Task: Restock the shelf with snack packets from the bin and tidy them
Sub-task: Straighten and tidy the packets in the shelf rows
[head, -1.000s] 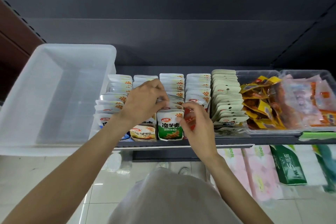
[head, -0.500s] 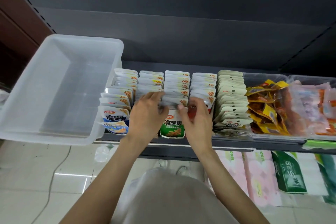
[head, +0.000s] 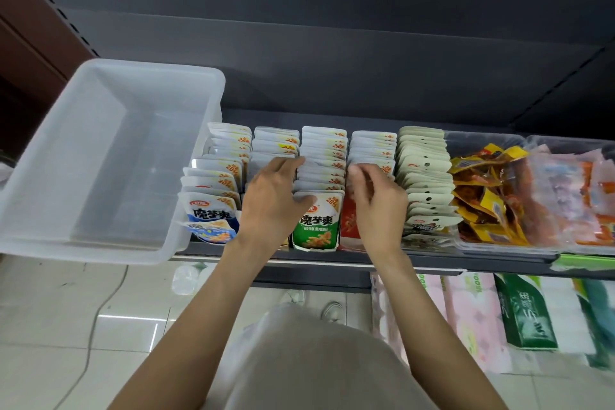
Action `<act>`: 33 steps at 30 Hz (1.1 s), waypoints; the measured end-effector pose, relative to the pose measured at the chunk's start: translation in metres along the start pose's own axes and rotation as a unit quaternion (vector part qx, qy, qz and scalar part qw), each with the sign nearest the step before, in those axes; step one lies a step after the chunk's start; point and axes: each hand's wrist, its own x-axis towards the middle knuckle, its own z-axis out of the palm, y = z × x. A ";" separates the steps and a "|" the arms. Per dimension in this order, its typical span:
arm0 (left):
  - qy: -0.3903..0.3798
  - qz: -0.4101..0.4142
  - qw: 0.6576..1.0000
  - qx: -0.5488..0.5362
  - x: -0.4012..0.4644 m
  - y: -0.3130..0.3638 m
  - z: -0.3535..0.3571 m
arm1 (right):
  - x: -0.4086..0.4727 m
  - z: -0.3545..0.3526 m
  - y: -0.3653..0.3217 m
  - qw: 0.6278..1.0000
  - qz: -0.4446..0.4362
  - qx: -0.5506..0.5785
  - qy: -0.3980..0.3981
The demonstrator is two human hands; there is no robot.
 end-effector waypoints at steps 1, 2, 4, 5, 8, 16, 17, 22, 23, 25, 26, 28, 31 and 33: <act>-0.002 0.000 1.000 -0.003 0.001 0.001 0.000 | -0.005 -0.006 -0.003 0.999 0.013 0.037 -0.014; -0.003 -0.002 1.000 -0.006 0.001 0.001 -0.001 | -0.010 -0.011 -0.008 0.996 0.033 0.073 -0.036; -0.007 -0.005 1.000 -0.009 0.002 0.003 0.000 | -0.021 -0.013 -0.019 0.982 0.080 0.141 -0.099; -0.010 -0.003 1.000 -0.007 0.001 0.004 0.001 | -0.027 -0.009 -0.023 0.975 0.088 0.159 -0.127; -0.013 -0.003 1.000 0.001 -0.001 0.007 0.002 | -0.041 0.008 -0.028 0.982 0.082 0.114 -0.126; 0.080 0.002 0.987 0.139 -0.006 -0.009 0.004 | -0.046 0.016 -0.015 0.990 0.116 0.071 -0.030; 0.070 0.004 0.987 0.146 -0.006 -0.010 0.004 | -0.046 0.016 -0.016 0.992 0.109 0.056 -0.023; 0.080 0.020 0.989 0.121 -0.007 -0.004 0.006 | -0.050 0.015 -0.023 0.997 0.078 0.023 -0.015; 0.084 0.019 0.990 0.109 -0.007 -0.003 0.007 | -0.051 0.015 -0.022 0.997 0.076 0.023 -0.020; 0.080 0.005 0.994 0.080 -0.008 -0.005 0.007 | -0.051 0.016 -0.018 0.997 0.070 0.021 -0.025; 0.078 -0.004 0.994 0.072 -0.007 -0.006 0.006 | -0.049 0.015 -0.018 0.997 0.068 0.017 -0.027; 0.072 -0.019 0.994 0.075 -0.006 -0.007 0.003 | -0.045 0.014 -0.019 0.998 0.060 0.005 -0.030; 0.055 -0.030 0.995 0.080 -0.004 0.000 0.003 | -0.039 0.013 -0.025 0.999 0.044 0.007 -0.021; 0.054 -0.027 0.995 0.080 -0.002 0.004 0.005 | -0.037 0.011 -0.028 0.999 0.026 -0.003 -0.023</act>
